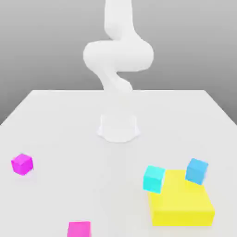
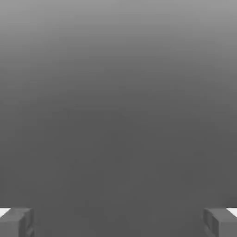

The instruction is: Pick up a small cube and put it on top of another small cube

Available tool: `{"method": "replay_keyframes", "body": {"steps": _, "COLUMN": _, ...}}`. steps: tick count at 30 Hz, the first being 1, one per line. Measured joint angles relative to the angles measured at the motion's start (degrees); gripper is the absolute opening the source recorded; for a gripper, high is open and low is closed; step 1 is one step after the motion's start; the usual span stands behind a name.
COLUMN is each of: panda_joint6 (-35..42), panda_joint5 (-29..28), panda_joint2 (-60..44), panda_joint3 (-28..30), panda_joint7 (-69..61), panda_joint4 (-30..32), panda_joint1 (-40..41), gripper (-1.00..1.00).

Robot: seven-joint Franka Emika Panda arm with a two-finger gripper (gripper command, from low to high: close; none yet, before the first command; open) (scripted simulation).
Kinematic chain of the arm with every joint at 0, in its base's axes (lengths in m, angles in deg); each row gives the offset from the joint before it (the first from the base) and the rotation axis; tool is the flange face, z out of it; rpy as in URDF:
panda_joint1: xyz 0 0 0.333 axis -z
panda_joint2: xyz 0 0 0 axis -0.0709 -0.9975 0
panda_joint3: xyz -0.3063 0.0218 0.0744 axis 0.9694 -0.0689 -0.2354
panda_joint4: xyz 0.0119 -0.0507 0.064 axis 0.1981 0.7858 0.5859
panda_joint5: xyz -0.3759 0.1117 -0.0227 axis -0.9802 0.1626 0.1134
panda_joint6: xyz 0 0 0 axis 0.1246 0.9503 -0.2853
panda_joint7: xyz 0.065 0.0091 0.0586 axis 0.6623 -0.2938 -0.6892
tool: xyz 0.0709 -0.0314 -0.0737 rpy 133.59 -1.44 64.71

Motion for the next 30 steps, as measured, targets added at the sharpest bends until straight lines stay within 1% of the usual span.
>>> {"method": "replay_keyframes", "body": {"steps": 8, "panda_joint6": -5.2, "panda_joint5": 2.4, "panda_joint2": -17.0, "panda_joint3": 4.0, "panda_joint7": -5.2, "panda_joint4": 0.3, "panda_joint1": -1.6, "gripper": 0.0}}
{"method": "replay_keyframes", "body": {"steps": 15, "panda_joint6": -9.6, "panda_joint5": 5.1, "panda_joint2": -31.5, "panda_joint3": 6.3, "panda_joint7": -10.1, "panda_joint4": 0.5, "panda_joint1": -1.8, "gripper": 0.0}}
{"method": "replay_keyframes", "body": {"steps": 21, "panda_joint6": -13.4, "panda_joint5": 6.6, "panda_joint2": -44.0, "panda_joint3": 6.9, "panda_joint7": -13.7, "panda_joint4": 0.7, "panda_joint1": -0.5, "gripper": 0.0}}
{"method": "replay_keyframes", "body": {"steps": 28, "panda_joint6": -18.0, "panda_joint5": 6.1, "panda_joint2": -58.2, "panda_joint3": 7.6, "panda_joint7": -16.3, "panda_joint4": 1.0, "panda_joint1": 0.9, "gripper": 0.0}}
{"method": "replay_keyframes", "body": {"steps": 30, "panda_joint6": -20.6, "panda_joint5": 6.7, "panda_joint2": -62.3, "panda_joint3": 7.1, "panda_joint7": -17.0, "panda_joint4": 0.5, "panda_joint1": 1.5, "gripper": 0.0}}
